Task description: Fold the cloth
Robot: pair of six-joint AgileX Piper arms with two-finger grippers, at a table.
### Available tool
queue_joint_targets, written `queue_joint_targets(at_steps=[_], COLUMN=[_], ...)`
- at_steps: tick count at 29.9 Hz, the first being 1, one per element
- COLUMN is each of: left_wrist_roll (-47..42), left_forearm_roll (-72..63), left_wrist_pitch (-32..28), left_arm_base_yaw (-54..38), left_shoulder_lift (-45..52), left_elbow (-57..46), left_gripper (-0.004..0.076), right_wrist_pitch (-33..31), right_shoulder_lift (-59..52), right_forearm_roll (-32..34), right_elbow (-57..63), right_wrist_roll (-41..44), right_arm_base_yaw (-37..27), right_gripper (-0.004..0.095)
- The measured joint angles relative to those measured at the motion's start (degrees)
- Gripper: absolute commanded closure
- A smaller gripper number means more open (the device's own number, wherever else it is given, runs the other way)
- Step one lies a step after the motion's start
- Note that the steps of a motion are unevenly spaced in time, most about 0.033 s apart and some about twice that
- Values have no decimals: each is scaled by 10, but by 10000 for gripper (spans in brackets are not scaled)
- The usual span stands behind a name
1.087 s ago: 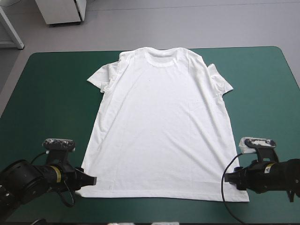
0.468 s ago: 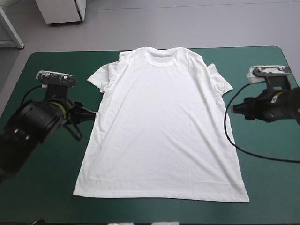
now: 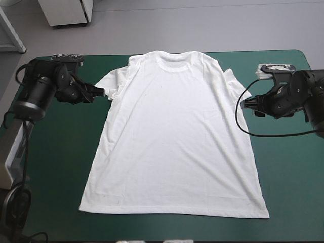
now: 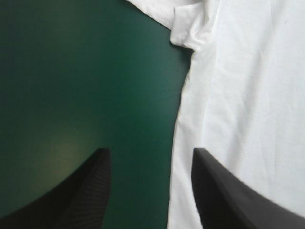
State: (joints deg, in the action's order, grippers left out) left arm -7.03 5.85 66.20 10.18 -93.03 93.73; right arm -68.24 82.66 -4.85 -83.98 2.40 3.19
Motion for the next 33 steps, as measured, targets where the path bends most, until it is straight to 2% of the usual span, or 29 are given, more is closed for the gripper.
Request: queue_joint_targets(at_steps=[4,9,15,21,28,33], left_wrist_roll=[17,24,36,59,70,70], left_forearm_roll=[-22,-34,-54,-85,-93,-93], left_wrist_pitch=[-4,-12,-24,-28,-34,-36], left_arm_base_yaw=[0,0,0,0,0,0], left_shoulder_lift=[-59,-120,-162,-195,-227,-246], left_elbow=[18,34,46,48,49,49], left_gripper=[339,339,339,349,408,504], right_wrist_pitch=[4,11,16,16,16,16], right_shoulder_lift=[38,61,78,99,113,113], right_forearm_roll=[-27,-36,-38,-42,-52,-53], right_elbow=[0,-10,-51,-83,-84,-84], right_wrist_roll=[-12,-17,-18,-18,-24,-24], right_arm_base_yaw=[-26,-29,-29,-29,-29,-29], right_gripper=[413,416,463,464,465,467])
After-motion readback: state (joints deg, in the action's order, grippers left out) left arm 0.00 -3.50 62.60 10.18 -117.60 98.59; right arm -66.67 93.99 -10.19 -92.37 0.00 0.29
